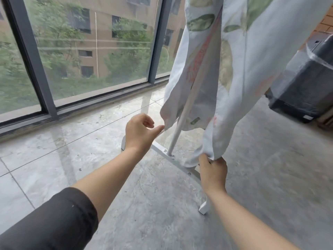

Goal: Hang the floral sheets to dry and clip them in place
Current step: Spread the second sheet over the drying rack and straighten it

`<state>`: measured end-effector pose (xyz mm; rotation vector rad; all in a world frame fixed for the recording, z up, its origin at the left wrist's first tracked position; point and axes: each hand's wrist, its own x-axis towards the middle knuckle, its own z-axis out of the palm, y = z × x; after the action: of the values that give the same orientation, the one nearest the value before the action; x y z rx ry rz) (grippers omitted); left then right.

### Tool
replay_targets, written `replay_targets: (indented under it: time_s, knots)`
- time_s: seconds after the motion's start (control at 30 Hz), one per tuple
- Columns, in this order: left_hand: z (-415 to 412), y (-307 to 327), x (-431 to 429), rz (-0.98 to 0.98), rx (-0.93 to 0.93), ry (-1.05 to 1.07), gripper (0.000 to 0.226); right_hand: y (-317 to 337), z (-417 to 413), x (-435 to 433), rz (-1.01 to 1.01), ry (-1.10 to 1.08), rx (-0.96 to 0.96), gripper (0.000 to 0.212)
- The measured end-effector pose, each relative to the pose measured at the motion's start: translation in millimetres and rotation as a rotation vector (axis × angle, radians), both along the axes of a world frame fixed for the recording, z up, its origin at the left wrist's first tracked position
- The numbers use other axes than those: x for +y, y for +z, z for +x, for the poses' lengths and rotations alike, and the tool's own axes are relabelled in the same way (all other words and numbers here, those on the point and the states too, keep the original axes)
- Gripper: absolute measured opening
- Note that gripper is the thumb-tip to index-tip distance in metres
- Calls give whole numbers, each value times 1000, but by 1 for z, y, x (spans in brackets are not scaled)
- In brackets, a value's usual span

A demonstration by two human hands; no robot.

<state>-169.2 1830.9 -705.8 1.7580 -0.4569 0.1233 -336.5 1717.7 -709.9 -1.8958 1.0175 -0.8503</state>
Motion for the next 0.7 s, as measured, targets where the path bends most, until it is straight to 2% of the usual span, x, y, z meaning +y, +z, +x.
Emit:
replay_targets:
  time_s: [0.07,0.13,0.2,0.27,0.33,0.37,0.43,0.5,0.6,0.7]
  knots:
    - [10,1,-1,13,108,0,55,7,-7,12,2,11,-93,25]
    - [16,8,-4,40,177,-148,81,12,-12,21,41,20,-143,18]
    - [20,15,-12,79,172,-284,91,15,-16,26,35,76,-93,19]
    - [24,22,-22,80,126,-323,68,13,-20,28,-11,114,-29,20]
    - [26,29,-32,109,18,-242,25,10,-27,28,-9,118,-26,26]
    - [27,32,-36,121,-29,-177,11,8,-31,27,3,118,-30,31]
    - [25,28,-37,142,-85,-86,23,1,-36,24,21,120,4,31]
    - [19,17,-31,188,-115,-118,29,-7,-39,21,46,117,94,31]
    - [5,-4,-14,195,-92,-212,23,-25,-41,19,114,87,210,40]
    - [-5,-13,-2,158,-67,-220,12,-36,-37,23,166,84,235,29]
